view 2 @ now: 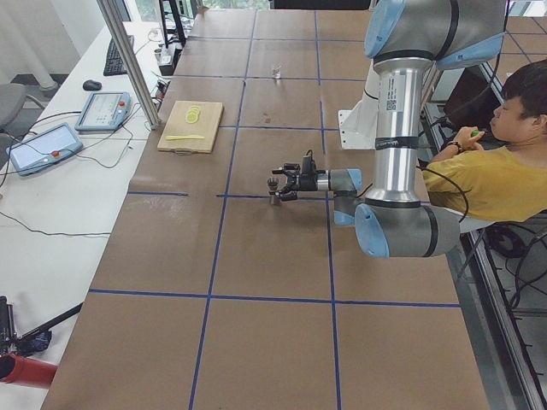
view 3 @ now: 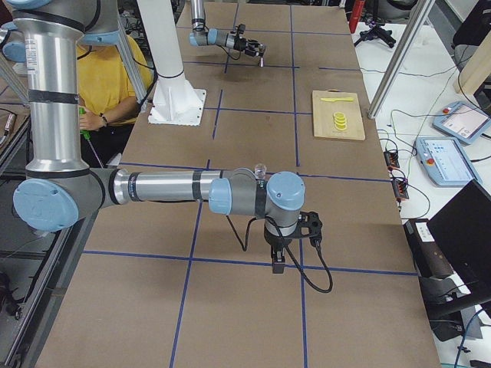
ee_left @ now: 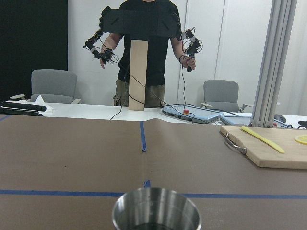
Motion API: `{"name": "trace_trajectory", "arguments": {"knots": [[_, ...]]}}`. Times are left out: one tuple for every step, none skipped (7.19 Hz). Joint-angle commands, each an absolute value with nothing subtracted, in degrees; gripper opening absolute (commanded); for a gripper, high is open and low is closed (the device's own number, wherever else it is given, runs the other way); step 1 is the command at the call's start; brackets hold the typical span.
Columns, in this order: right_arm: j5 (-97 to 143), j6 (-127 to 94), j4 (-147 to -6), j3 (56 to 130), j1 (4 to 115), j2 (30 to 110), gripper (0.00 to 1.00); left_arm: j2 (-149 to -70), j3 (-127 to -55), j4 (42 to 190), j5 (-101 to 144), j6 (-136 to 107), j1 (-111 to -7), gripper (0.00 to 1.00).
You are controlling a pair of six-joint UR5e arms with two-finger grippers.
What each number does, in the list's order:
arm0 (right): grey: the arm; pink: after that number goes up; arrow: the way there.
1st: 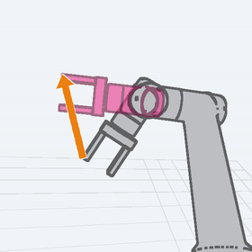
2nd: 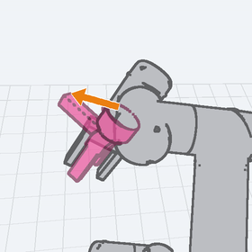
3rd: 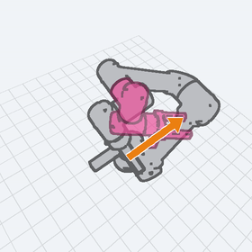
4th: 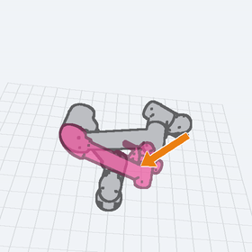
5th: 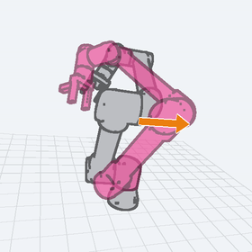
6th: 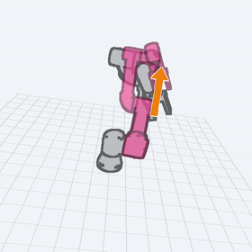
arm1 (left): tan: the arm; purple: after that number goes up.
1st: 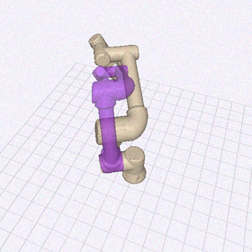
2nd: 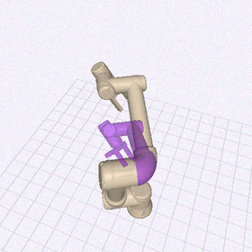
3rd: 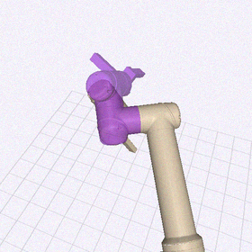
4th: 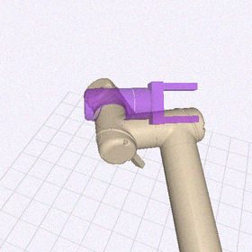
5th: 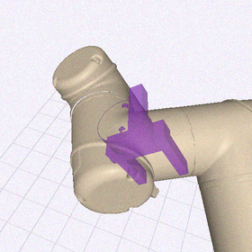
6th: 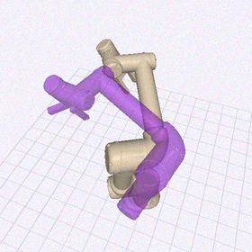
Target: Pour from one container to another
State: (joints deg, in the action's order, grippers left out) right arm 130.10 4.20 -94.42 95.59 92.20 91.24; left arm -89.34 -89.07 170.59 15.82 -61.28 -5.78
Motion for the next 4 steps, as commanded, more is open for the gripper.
{"name": "trace_trajectory", "arguments": {"knots": [[130.2, 4.1, -94.4, 95.5, 92.2, 91.1, 1.0, -89.0, -90.2, 181.3, 12.4, -50.6, -5.9, 1.0], [130.2, 4.1, -94.4, 95.8, 92.2, 91.0, 1.0, -88.7, -90.2, 186.5, 12.1, -45.7, -6.2, 1.0], [130.2, 4.1, -94.4, 95.8, 92.2, 91.0, 1.0, -88.8, -91.1, 190.5, 12.2, -41.2, -6.6, 1.0], [130.2, 4.1, -94.4, 95.7, 92.2, 90.8, 1.0, -89.0, -93.7, 192.4, 13.1, -36.1, -6.9, 1.0]]}}
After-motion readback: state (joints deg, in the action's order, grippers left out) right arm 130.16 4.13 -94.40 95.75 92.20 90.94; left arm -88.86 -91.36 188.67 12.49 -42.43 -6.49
